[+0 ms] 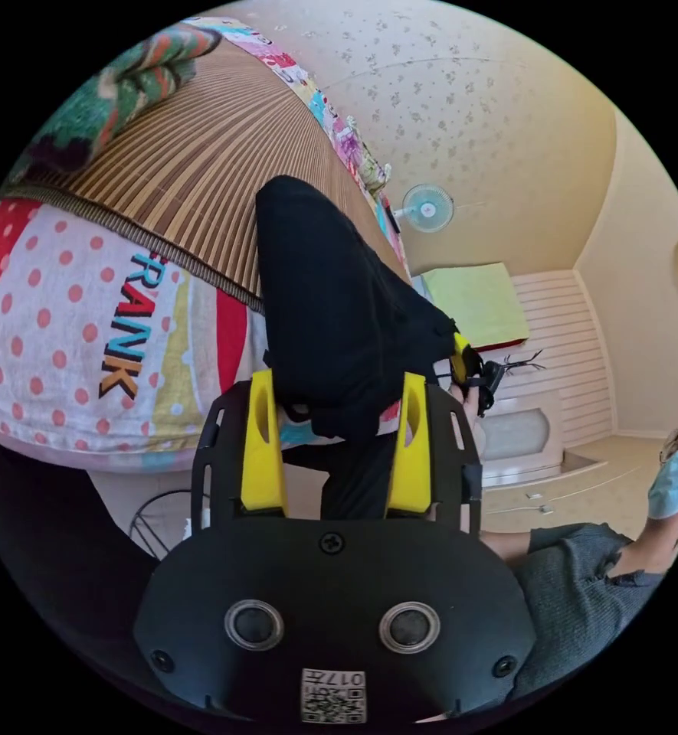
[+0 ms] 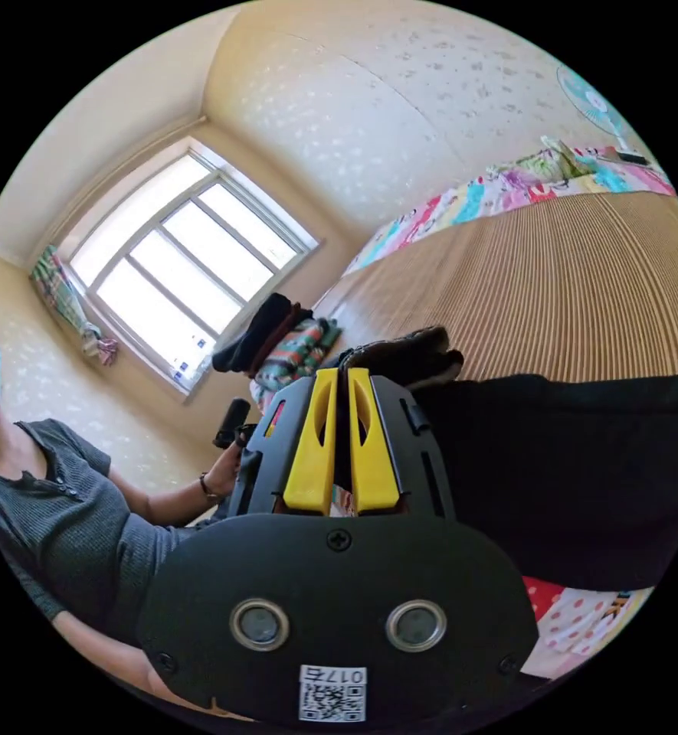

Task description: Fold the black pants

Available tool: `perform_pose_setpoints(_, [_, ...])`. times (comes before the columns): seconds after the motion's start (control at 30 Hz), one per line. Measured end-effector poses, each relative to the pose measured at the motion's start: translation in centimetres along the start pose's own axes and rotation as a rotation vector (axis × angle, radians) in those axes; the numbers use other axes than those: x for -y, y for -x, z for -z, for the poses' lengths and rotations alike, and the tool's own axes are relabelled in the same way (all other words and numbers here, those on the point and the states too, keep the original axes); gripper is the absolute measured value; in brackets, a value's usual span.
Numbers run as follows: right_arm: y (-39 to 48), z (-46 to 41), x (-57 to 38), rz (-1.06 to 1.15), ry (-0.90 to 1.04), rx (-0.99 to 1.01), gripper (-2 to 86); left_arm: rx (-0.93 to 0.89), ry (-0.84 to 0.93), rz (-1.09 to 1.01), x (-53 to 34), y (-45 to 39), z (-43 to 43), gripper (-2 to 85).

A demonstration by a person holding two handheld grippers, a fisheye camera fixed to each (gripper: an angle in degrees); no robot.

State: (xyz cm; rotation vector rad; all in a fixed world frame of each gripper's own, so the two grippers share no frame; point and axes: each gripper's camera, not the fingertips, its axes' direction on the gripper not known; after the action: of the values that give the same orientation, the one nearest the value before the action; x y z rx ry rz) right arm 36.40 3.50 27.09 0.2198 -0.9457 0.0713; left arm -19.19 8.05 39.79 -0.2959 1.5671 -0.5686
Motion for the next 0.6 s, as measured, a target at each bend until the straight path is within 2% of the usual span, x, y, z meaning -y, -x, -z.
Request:
perform_pose_setpoints(0.1, [2.8,2.7,-0.4,0.08,-0.062,-0.133,3.0,-0.056,-0.044,0.002,-0.9,0.6,0.5,23.0])
perform_pose_setpoints(0.17, [2.9,3.3,-1.6,0.087,-0.032,-0.227,2.8,-0.076,-0.055,0.014,-1.2,1.1,0.2,23.0])
perform_pose_setpoints(0.27, [-1.8,2.3,-4.7,-0.131,0.104,-0.327,2.3,-0.107,-0.025,0.035,-1.2,2.1,-1.4,22.9])
perform_pose_setpoints(0.33, [-6.4,0.8,-7.2,-0.458,0.258,-0.472,1.8,-0.137,0.034,0.071,-0.9,3.3,-3.3,21.3])
perform_pose_setpoints(0.4, [-5.9,1.3,-7.8,-0.503,0.19,-0.53,1.3,-0.106,0.051,0.117,-0.9,4.4,-3.9,18.0])
perform_pose_setpoints(0.5, [-0.9,1.4,-6.4,-0.293,-0.022,-0.546,0.8,-0.169,0.13,0.072,-0.4,5.5,-4.3,11.6])
perform_pose_setpoints(0.6, [1.9,-2.4,-3.5,-0.139,0.023,-0.745,0.6,-0.276,0.13,-0.019,-0.7,5.0,-3.3,9.5])
